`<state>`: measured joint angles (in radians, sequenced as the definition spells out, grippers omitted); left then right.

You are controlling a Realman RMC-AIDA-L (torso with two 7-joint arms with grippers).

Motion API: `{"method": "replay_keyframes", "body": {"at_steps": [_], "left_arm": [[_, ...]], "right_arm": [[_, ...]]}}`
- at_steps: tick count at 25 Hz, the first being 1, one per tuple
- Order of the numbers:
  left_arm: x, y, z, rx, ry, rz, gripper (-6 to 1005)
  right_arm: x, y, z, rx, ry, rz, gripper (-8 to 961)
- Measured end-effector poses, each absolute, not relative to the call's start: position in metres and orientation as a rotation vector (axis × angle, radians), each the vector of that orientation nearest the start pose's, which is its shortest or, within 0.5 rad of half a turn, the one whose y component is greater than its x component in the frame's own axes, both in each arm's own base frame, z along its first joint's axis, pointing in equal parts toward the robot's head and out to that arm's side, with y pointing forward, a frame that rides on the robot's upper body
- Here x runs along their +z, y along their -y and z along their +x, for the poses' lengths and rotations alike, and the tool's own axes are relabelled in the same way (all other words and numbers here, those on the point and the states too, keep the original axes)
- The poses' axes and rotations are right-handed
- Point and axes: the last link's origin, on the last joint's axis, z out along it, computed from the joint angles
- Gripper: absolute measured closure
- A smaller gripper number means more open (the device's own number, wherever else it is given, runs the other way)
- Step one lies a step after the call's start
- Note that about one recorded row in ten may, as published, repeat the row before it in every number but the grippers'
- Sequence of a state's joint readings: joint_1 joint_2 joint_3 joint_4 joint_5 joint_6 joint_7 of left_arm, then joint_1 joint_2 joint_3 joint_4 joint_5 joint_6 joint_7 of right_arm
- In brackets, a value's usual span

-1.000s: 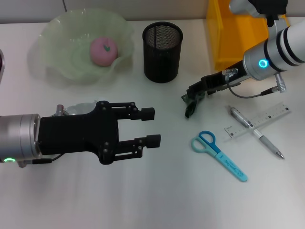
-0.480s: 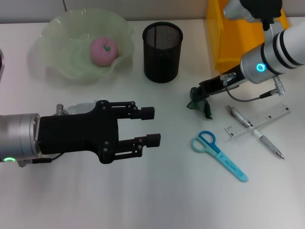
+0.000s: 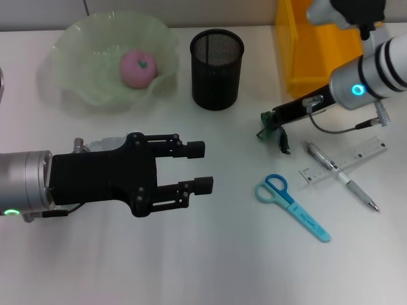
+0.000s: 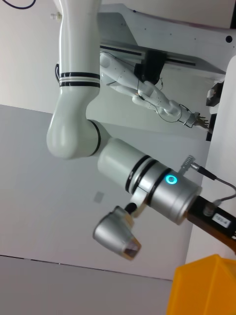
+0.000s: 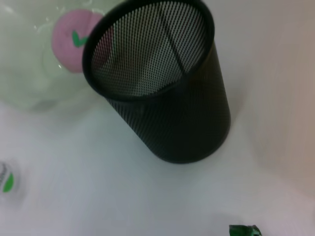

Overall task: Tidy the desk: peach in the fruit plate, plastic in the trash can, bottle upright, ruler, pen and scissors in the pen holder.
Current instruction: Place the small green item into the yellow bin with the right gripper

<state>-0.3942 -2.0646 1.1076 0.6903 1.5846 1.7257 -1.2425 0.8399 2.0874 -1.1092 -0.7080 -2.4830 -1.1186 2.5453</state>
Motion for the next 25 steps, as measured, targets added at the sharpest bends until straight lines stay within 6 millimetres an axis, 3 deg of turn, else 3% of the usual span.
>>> {"method": "replay_keyframes", "body": {"at_steps": [7,14,18,25], "left_arm": [[-0.016,-0.280,-0.229,-1.049,0.328,-2.892,434],[-0.016,-0.282,-0.230,-1.036,0.332,-2.884,434],[-0.016,-0.282,-0.230,-1.032,0.334,-2.881,435],[-0.016,-0.284,-0.230,-1.025,0.333,-2.877,435]], "right_arm": [[-0.019,-0.398,0.202,0.165,-1.299,-2.472,935],[0.009,-0.370,0.213,0.524,-1.228,-2.485,935],[0.039,-0.356,0.231,0.780,-1.168,-2.370,936],[0.086,-0.352,0.261,0.915,-1.105,-2.151,939]]}}
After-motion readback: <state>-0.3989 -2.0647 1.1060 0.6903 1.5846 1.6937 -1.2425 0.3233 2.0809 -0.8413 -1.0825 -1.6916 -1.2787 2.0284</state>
